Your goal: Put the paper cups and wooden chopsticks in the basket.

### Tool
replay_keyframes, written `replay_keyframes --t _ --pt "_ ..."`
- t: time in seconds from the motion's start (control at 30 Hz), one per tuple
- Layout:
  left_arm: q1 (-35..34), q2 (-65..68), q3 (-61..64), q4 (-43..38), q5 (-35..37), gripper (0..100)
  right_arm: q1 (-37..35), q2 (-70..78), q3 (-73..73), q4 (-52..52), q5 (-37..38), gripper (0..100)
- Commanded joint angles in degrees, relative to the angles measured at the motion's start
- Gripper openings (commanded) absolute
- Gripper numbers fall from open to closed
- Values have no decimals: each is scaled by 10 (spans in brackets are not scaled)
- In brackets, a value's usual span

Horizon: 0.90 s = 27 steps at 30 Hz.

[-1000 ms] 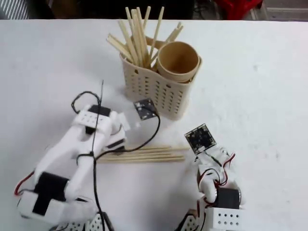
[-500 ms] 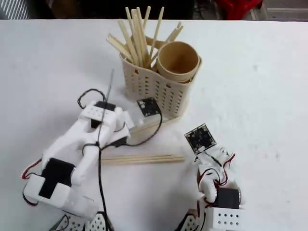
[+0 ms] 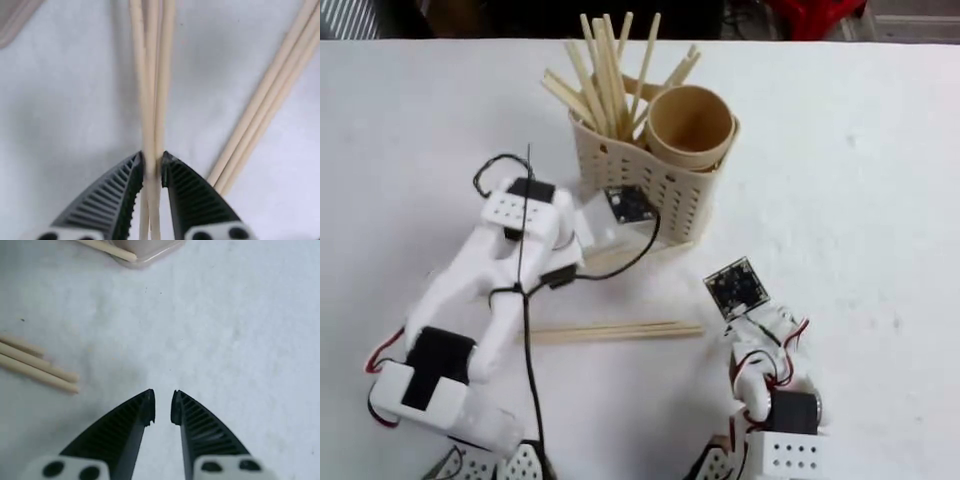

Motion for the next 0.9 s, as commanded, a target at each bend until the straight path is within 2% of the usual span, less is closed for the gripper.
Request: replay_keyframes --t 0.0,0.17,0.33,0.47,0.63,0.8,0.87 --pt "-7 -2 -39 38 6 77 -3 -3 5 -5 4 70" --pt "17 -39 -18 75 23 135 -3 -3 5 -5 4 70" --pt "24 -155 53 38 33 135 -3 -3 5 -5 4 70" --pt "73 -213 174 -8 29 135 -3 -3 5 -5 4 70" --pt "119 -190 282 -90 14 135 -3 -3 5 -5 4 70" --pt "109 -106 275 -132 15 135 -3 -3 5 -5 4 70" --pt "91 -78 243 -126 18 135 -3 -3 5 -5 4 70"
